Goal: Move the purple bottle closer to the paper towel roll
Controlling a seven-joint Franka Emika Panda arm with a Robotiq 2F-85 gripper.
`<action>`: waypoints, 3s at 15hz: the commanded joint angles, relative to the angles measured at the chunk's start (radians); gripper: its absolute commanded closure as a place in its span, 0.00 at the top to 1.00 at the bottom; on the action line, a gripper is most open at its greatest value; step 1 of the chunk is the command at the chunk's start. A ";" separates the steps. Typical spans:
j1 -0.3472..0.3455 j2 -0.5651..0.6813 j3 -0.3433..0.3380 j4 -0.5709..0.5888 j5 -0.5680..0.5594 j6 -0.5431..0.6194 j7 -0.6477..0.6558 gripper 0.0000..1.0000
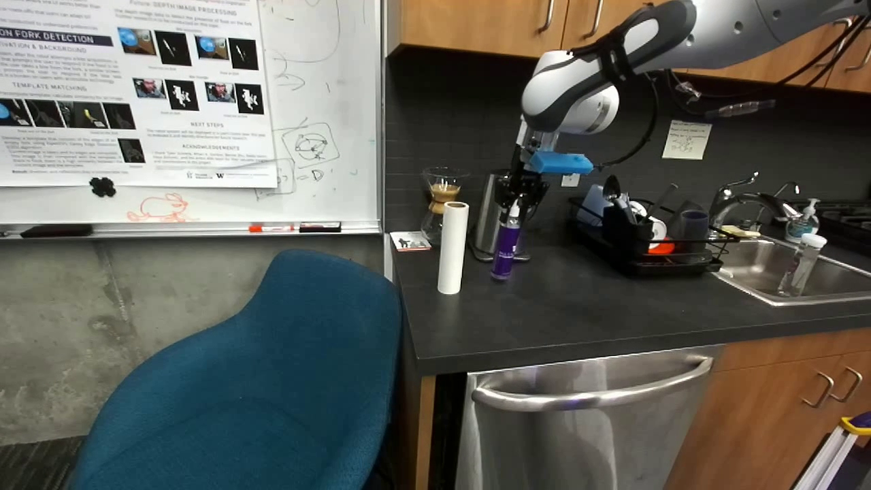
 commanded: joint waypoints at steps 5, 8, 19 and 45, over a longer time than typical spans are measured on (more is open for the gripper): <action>0.039 0.087 0.024 0.114 -0.006 -0.079 0.006 0.18; 0.049 0.109 0.026 0.146 -0.009 -0.103 0.004 0.41; 0.059 0.101 0.025 0.150 -0.013 -0.148 0.009 1.00; 0.087 -0.275 0.039 -0.266 -0.115 -0.122 0.193 1.00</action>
